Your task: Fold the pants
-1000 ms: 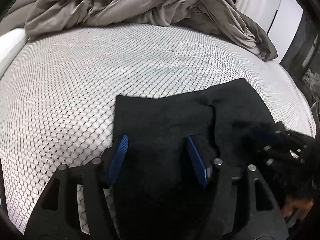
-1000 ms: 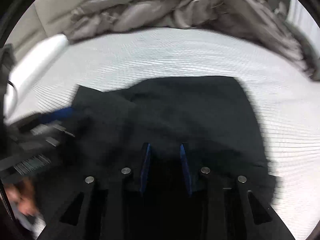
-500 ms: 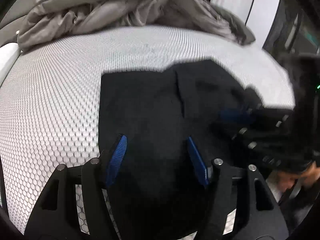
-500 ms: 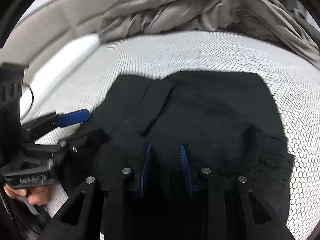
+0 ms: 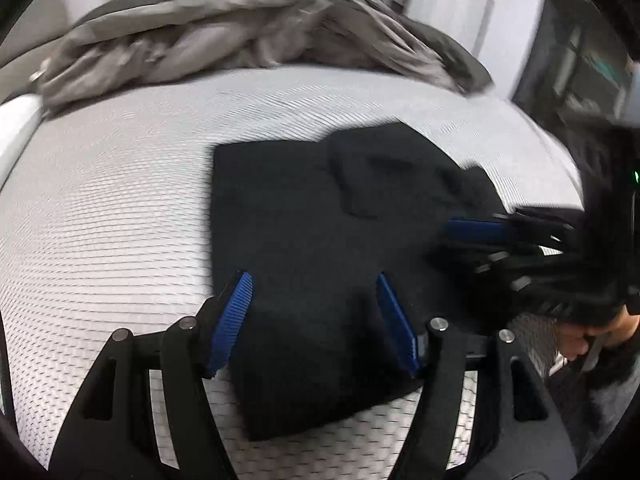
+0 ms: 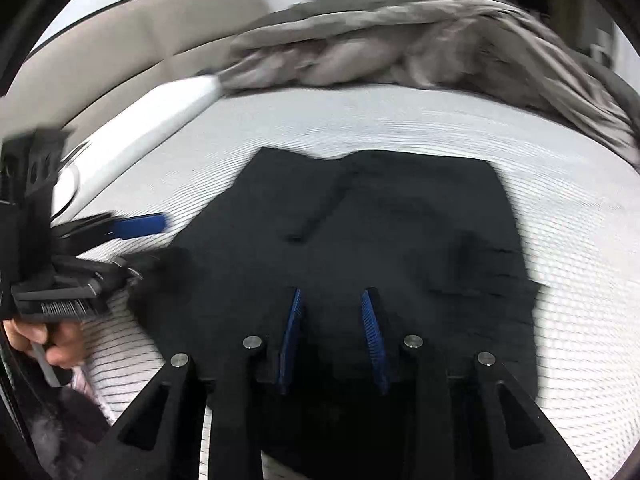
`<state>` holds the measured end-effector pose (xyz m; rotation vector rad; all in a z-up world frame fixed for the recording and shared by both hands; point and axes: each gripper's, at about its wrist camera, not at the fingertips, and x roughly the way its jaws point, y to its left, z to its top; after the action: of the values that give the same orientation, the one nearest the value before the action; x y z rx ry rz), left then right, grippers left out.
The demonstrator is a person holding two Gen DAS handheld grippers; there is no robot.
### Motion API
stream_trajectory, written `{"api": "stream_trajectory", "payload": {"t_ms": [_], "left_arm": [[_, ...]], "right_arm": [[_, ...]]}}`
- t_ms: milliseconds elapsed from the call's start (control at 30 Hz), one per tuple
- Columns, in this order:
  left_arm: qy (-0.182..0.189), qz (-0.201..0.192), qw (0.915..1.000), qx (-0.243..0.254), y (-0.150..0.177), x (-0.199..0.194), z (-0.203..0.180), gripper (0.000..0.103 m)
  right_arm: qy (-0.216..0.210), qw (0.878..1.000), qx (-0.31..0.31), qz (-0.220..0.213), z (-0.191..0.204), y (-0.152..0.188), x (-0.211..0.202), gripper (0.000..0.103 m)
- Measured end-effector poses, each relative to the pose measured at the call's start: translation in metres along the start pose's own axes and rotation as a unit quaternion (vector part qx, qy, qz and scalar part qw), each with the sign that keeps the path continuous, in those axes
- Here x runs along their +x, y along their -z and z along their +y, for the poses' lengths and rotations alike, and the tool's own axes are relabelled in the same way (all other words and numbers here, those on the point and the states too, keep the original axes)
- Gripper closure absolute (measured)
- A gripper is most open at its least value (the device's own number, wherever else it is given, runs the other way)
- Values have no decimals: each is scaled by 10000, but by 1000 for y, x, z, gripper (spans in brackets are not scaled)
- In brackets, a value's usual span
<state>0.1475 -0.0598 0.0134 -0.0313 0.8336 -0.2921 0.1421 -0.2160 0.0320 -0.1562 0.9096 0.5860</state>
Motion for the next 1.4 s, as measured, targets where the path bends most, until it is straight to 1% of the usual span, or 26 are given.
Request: {"api": "stream_trajectory", "payload": {"t_ms": [67,100,167,233,267,400,467,500,567,600,633,700,767,833,867,933,1033,1067,1100,1133,1167,1233,1267,1333,1367,1400], "left_arm": [[-116,210,9993,291,4,15,-11,41],[-222,231,9984,471,8,18,-15,41],[-186,193,9980,572,14,13,-12,41],[-147,214,9985,483,18,8,-7,41],[-156,208,9987,442,20,5,-3,41],[-201,33,9993,312,20,-12,-3,41],[-38,-129,9991,411,16,-21,-8,41],[115,-197,9984,525,16,-23,-15,41],[349,-126,9970,681,17,-17,-28,41],[468,41,9963,723,19,-9,-32,41],[481,215,9960,728,21,0,-34,41],[348,313,9955,822,30,6,-40,41],[348,320,9940,988,35,1,-42,41],[434,386,9934,989,38,-4,-39,41],[448,408,9931,1002,39,-9,-35,41],[473,451,9927,1012,42,-15,-31,41],[510,262,9960,691,42,-34,-14,41],[488,136,9977,451,39,-39,-4,40],[441,64,9988,221,35,-41,7,37],[372,26,9993,-45,31,-40,18,35],[273,15,9988,-396,28,-38,32,34],[34,208,9954,-939,25,-29,56,34],[-31,306,9931,-1134,27,-24,64,35],[131,485,9876,-1489,32,-15,81,35],[199,481,9867,-1543,33,-14,83,41],[248,466,9870,-1518,34,-14,83,56]], "right_arm": [[66,9995,-225,220,14,4,14,71],[169,9989,-353,273,17,7,19,71],[399,9975,-494,323,12,13,18,71],[1003,9931,-507,322,-5,20,10,70],[1120,9920,-513,291,-13,24,6,71],[862,9956,-377,42,-20,31,-13,70],[460,9987,-172,-111,-18,31,-24,69],[120,9998,-109,-150,-12,29,-25,69],[-191,9995,-202,-136,2,25,-19,68],[-251,9993,-246,-85,7,25,-16,68],[-254,9991,-330,48,14,25,-6,68],[-35,9982,-520,285,21,31,8,69],[259,9961,-798,280,23,36,9,69],[605,9946,-807,254,9,42,-1,69],[651,9951,-709,233,-2,44,-7,70],[236,9991,-327,141,-28,46,-25,71],[-196,9995,196,-162,-51,46,-48,66],[-279,9986,347,-272,-58,45,-53,60],[-275,9977,488,-383,-61,47,-61,54],[-148,9958,728,-544,-75,42,-64,38],[-16,9937,916,-638,-82,42,-65,31],[127,9878,1414,-643,-109,43,-65,31],[44,9847,1658,-528,-120,44,-59,31],[-360,9749,2181,-248,-138,48,-43,31],[-522,9701,2366,-149,-144,49,-36,31],[-634,9663,2493,-28,-149,51,-29,32]]}}
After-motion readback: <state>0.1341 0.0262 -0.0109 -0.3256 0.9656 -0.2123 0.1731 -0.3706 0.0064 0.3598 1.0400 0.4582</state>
